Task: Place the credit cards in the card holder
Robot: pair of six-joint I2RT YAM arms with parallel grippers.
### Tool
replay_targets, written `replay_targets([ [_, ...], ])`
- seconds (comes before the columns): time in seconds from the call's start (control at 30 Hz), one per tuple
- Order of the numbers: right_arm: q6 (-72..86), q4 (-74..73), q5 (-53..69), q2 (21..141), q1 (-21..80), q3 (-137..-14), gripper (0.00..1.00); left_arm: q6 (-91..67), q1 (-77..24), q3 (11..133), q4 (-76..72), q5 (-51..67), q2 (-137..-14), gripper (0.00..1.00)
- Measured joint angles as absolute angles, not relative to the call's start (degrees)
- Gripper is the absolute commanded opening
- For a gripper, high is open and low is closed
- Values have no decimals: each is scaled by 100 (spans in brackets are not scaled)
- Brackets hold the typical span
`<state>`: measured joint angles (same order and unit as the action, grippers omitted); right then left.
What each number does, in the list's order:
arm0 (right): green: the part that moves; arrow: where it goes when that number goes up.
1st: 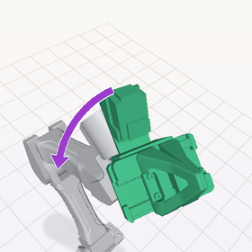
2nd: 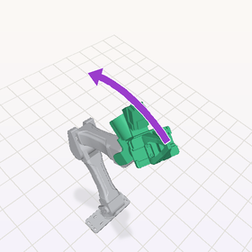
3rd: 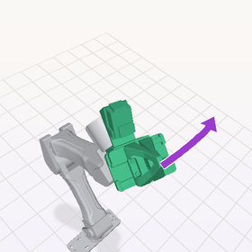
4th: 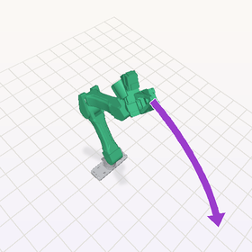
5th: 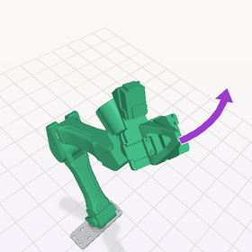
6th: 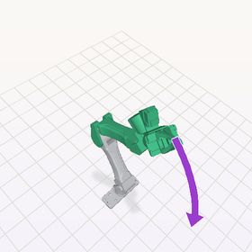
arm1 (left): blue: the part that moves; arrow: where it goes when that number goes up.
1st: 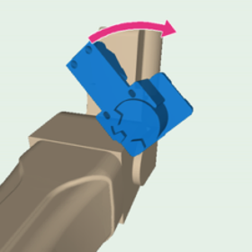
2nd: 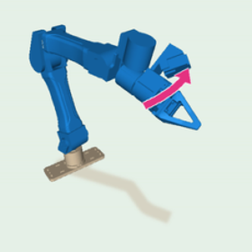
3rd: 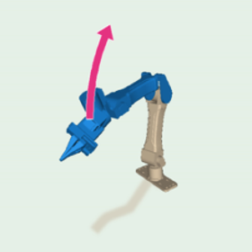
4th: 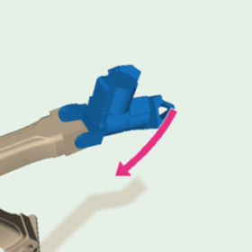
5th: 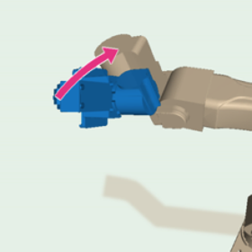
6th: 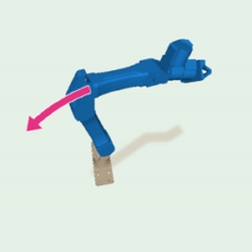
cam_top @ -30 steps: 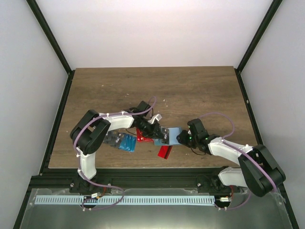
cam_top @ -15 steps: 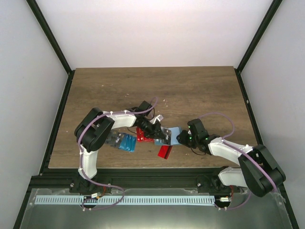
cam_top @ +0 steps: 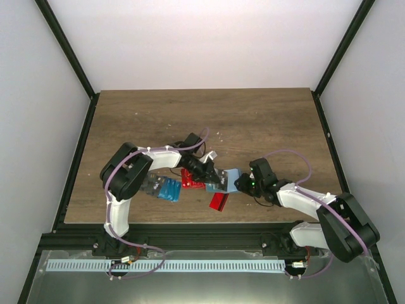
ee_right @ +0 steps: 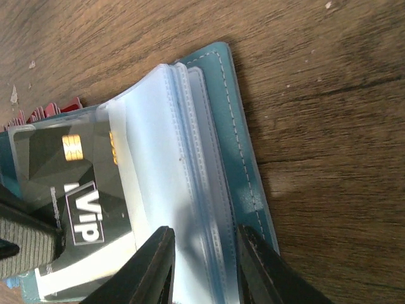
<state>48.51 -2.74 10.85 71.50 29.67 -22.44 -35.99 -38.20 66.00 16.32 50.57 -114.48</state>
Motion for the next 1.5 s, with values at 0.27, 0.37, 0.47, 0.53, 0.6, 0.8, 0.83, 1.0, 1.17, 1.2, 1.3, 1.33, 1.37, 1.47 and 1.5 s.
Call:
replay_targets([
  [0.27, 4849, -255, 1284, 7161, 2978, -2228, 29, -3754, -3813, 6665, 1345, 5035, -11557, 4],
  [0.37, 4849, -252, 1323, 7161, 2978, -2224, 29, -3824, -3813, 6665, 1258, 5030, -11568, 4],
  [0.47, 4849, -250, 1350, 7161, 2978, -2222, 29, -3863, -3813, 6665, 1221, 5024, -11568, 4],
  [0.53, 4849, -250, 1352, 7161, 2978, -2220, 29, -3863, -3813, 6665, 1212, 5024, -11568, 4],
  [0.6, 4845, -250, 1352, 7161, 2978, -2220, 29, -3854, -3813, 6665, 1212, 5024, -11568, 4],
  [0.8, 4753, -416, 1343, 7124, 2985, -2268, 30, -3704, -3813, 6665, 1236, 5000, -11598, 4],
  [0.83, 4735, -499, 1341, 7094, 2989, -2283, 30, -3684, -3813, 6665, 1240, 4993, -11607, 4],
  [1.0, 4602, -1050, 1205, 6914, 3015, -2438, 31, -3540, -3813, 6665, 1297, 4930, -11609, 4],
  [1.17, 4480, -1417, 906, 6875, 3015, -2720, 19, -3400, -3813, 6711, 1413, 4869, -11609, 4],
  [1.2, 4445, -1439, 858, 6884, 3017, -2757, 16, -3380, -3813, 6716, 1431, 4856, -11609, 4],
  [1.3, 4410, -1470, 690, 7024, 3022, -2853, 7, -3317, -3813, 6722, 1472, 4834, -11609, 4],
  [1.33, 4401, -1479, 637, 7107, 3022, -2884, 5, -3301, -3813, 6731, 1487, 4827, -11609, 4],
  [1.37, 4388, -1500, 578, 7196, 3022, -2919, 2, -3284, -3813, 6737, 1505, 4825, -11609, 4],
  [1.47, 4357, -1518, 419, 7463, 3022, -3009, 1, -3249, -3813, 6753, 1538, 4821, -11611, 4],
  [1.5, 4355, -1522, 375, 7533, 3022, -3033, 1, -3236, -3813, 6755, 1553, 4818, -11611, 4],
])
